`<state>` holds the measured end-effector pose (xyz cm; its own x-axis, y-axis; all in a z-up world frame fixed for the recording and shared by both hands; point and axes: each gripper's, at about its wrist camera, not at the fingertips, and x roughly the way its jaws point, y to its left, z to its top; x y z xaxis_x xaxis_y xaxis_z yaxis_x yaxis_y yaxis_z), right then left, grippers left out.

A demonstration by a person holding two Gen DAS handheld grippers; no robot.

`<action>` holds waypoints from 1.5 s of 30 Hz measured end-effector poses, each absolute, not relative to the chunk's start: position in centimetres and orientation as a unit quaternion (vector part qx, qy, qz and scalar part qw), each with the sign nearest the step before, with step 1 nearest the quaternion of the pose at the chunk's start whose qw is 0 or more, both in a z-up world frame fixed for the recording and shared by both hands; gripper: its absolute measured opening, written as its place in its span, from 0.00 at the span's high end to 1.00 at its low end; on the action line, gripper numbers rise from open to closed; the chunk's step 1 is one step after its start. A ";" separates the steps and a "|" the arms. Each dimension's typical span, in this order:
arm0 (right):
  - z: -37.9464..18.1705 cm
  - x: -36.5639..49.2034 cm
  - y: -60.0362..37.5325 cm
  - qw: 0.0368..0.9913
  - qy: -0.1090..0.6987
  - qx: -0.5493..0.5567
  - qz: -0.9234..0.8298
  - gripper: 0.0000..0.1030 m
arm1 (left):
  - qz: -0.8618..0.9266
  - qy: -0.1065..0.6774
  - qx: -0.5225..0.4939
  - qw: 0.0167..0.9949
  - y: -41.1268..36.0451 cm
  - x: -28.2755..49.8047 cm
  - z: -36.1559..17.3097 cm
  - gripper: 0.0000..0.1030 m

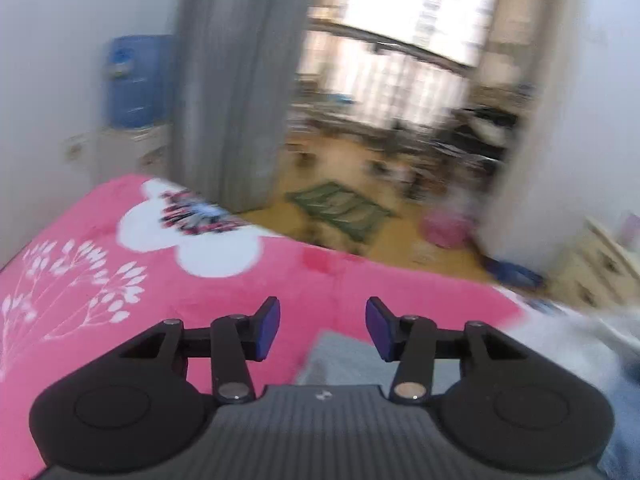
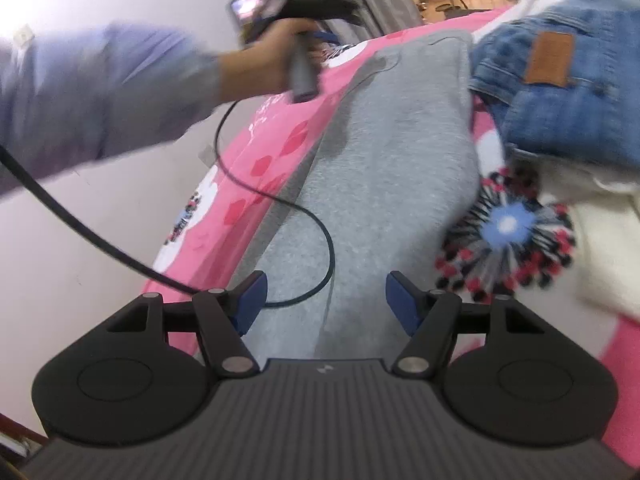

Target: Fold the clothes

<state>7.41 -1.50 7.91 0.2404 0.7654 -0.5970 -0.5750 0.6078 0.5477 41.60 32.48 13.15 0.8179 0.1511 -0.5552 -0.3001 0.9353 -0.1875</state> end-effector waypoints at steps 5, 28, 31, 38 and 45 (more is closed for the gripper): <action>9.3 6.0 -4.6 0.782 0.441 0.083 0.432 0.36 | 0.061 0.405 -0.134 0.902 31.9 31.5 14.8 0.52; -0.9 7.7 -2.2 0.822 0.350 0.139 0.428 0.36 | 0.103 0.446 -0.311 0.833 28.5 12.7 4.6 0.59; -1.1 8.2 -2.4 0.824 0.349 0.162 0.416 0.36 | 0.107 0.445 -0.326 0.827 27.9 12.0 3.8 0.65; -0.8 7.5 -0.1 0.848 0.346 0.157 0.370 0.28 | 0.099 0.409 -0.400 0.814 29.1 11.4 3.1 0.97; -1.3 7.8 -0.4 0.843 0.343 0.154 0.386 0.24 | 0.129 0.392 -0.335 0.847 30.1 9.6 5.8 0.97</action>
<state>7.76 -0.42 -1.27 0.4679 0.7554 -0.4587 -0.5445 0.6553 0.5235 9.63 30.06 5.83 0.6593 -0.0448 -0.7506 -0.4803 0.7429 -0.4663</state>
